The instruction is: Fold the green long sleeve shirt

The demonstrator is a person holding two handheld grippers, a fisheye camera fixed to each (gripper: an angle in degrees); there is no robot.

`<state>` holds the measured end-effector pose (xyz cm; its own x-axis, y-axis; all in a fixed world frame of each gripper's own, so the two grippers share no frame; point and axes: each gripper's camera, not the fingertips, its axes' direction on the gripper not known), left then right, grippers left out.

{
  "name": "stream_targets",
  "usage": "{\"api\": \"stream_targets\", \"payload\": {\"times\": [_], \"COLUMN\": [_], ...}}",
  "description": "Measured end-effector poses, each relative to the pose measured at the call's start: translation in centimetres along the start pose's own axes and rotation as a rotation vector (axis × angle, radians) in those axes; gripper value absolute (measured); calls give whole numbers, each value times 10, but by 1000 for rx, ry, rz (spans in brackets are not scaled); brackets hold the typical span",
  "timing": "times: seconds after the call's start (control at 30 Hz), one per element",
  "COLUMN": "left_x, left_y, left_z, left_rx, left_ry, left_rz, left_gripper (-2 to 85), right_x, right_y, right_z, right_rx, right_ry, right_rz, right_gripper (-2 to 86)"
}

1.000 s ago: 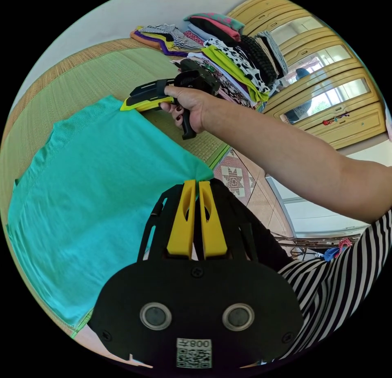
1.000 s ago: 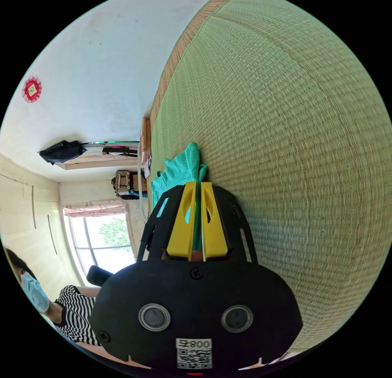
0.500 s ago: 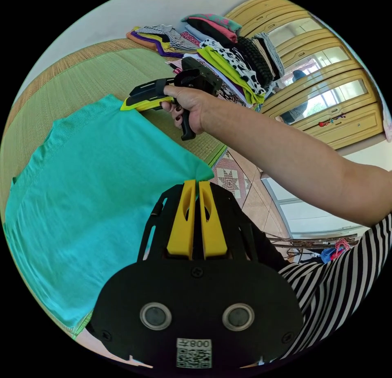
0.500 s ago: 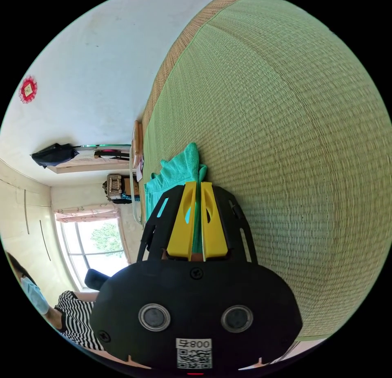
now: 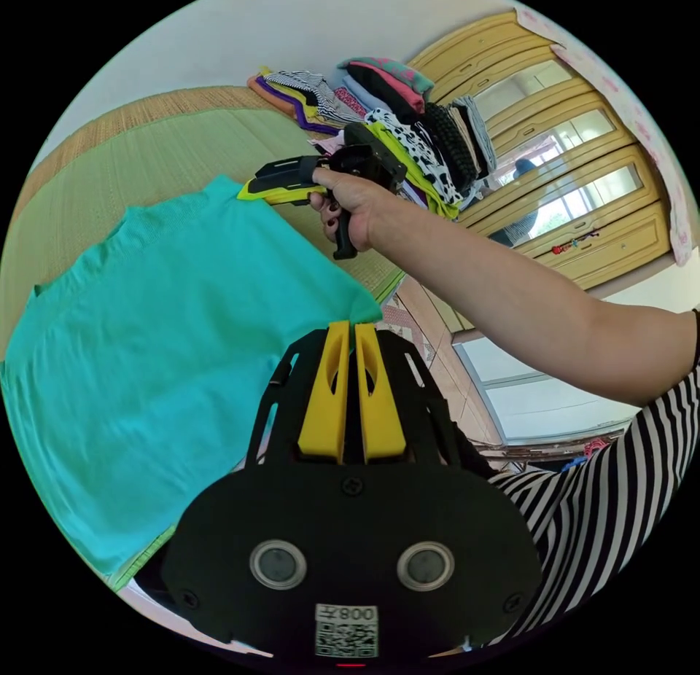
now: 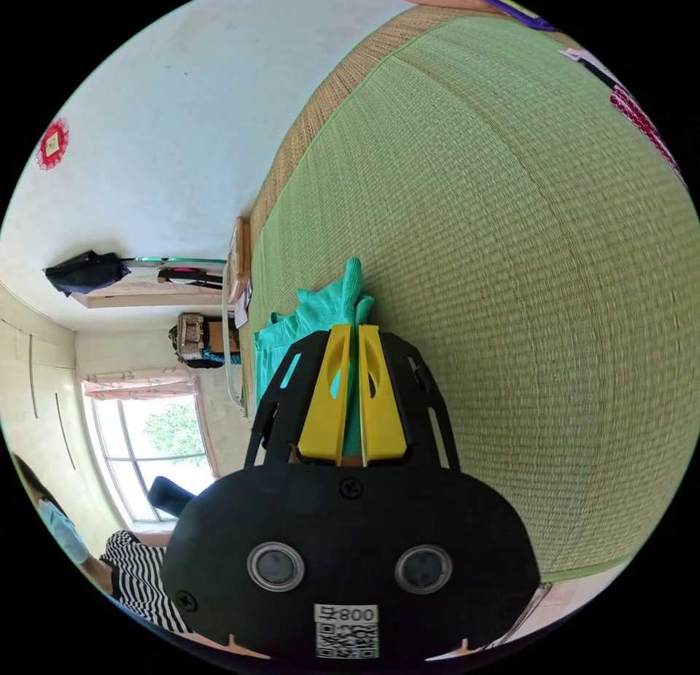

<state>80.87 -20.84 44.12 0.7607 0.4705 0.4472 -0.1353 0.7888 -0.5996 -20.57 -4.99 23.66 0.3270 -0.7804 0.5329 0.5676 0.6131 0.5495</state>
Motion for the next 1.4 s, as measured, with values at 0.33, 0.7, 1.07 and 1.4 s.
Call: {"api": "stream_targets", "payload": {"times": [0.33, 0.7, 1.07, 1.4], "left_x": [-52, -117, -204, -280], "left_y": [61, 139, 251, 347], "left_z": [36, 79, 125, 188], "left_rx": [73, 163, 303, 394], "left_ry": [22, 45, 80, 103], "left_rz": [-34, -76, -175, -269], "left_gripper": [8, 9, 10, 11], "right_x": [-25, -92, -191, -289], "right_y": [-47, -112, -174, -234], "right_z": [-66, -144, -199, -223], "right_rx": [25, 43, 48, 5], "right_ry": [25, 47, 40, 65], "right_rz": [-4, -50, -136, -197], "right_gripper": [17, 16, 16, 15]}}
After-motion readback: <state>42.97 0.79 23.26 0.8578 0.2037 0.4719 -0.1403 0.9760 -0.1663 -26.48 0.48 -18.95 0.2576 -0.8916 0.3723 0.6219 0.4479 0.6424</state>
